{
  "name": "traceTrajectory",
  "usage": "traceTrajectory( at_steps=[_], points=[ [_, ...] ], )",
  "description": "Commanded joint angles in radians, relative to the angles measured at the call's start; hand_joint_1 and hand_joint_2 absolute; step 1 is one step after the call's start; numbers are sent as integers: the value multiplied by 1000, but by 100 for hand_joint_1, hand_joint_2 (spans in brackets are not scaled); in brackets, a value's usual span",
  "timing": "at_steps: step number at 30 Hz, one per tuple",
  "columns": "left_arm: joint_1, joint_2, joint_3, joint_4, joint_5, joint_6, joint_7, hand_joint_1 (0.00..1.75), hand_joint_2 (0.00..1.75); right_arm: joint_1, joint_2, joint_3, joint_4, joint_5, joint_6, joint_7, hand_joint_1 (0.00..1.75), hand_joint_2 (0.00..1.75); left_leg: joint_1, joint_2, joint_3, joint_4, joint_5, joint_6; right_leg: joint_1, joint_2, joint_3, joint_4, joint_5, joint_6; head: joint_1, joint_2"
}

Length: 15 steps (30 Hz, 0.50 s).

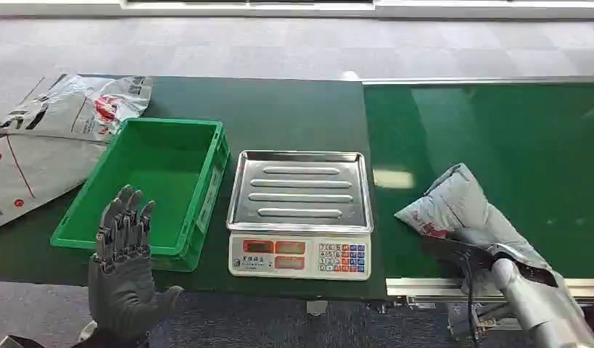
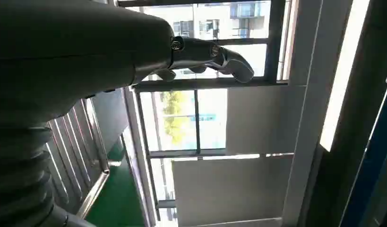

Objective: Moved the parcel from conveyor to table for the left to box.

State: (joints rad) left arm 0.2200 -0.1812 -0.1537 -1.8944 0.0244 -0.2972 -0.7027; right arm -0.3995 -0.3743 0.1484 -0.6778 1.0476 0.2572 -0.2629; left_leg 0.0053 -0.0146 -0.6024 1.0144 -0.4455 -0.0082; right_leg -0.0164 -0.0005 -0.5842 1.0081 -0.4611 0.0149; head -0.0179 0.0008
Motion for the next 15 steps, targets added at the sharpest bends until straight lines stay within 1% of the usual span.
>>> traceTrajectory(
  at_steps=[1,2,3,4,5,6,7,8,9,10,11,12,15],
  points=[
    [4,-7,49,11,-2,-4,5,0,175,-2,105,-7,-163,68,-288,122,175,175,0,5,2,-2,-1,0,1,4,1,-2,1,-1,0,0],
    [10,-15,56,4,-2,-9,5,0,175,-22,131,-33,-206,137,-416,178,175,175,1,5,3,-2,-1,0,1,4,2,-3,1,-2,0,0],
    [14,-20,59,1,-5,-15,5,0,175,-41,148,-49,-247,163,-371,198,175,175,0,9,2,-1,-1,-1,0,8,-1,-1,1,-1,0,0],
    [15,-21,60,0,-6,-16,5,0,175,-43,151,-53,-259,169,-357,200,175,175,0,11,2,-2,-1,-1,0,9,0,-2,2,-2,0,0],
    [15,-21,60,0,-6,-16,5,0,175,-43,151,-53,-259,169,-357,200,175,175,0,13,0,-1,-2,-1,0,12,-4,1,2,-2,0,0],
    [15,-21,60,0,-6,-16,5,0,175,-43,151,-53,-259,169,-357,200,175,175,-1,10,-1,0,-1,-1,0,10,-4,1,2,-2,0,0],
    [14,-21,60,1,-6,-17,5,0,175,-37,147,-58,-259,168,-358,200,175,175,0,11,0,-1,-1,-1,0,10,-3,0,2,-2,0,0],
    [13,-25,63,2,-6,-19,5,0,175,-29,150,-73,-276,208,-427,212,175,175,0,8,1,-1,-1,-1,1,8,-2,0,1,-2,0,0],
    [12,-40,69,4,-7,-35,5,0,175,-28,178,-120,-322,288,-570,236,175,175,0,6,1,-1,0,-1,1,6,-2,0,1,-1,0,0],
    [9,-42,68,9,-6,-41,5,0,175,-20,197,-156,-398,328,-652,252,175,175,0,6,2,-2,0,-1,1,5,-1,-1,1,-2,0,0],
    [3,-44,65,17,-7,-43,5,0,175,-4,218,-189,-472,350,-700,257,175,175,0,6,1,-1,0,-1,0,5,-2,1,1,-1,0,0],
    [-6,-41,56,30,-5,-45,5,0,175,20,232,-216,-562,413,-758,273,175,175,-1,4,0,-1,0,0,0,3,-2,1,1,-1,0,0],
    [-26,-38,46,56,-3,-41,5,0,175,48,252,-241,-653,475,-821,272,175,175,0,5,0,-2,0,-1,0,4,-2,0,0,-2,0,0]
  ],
)
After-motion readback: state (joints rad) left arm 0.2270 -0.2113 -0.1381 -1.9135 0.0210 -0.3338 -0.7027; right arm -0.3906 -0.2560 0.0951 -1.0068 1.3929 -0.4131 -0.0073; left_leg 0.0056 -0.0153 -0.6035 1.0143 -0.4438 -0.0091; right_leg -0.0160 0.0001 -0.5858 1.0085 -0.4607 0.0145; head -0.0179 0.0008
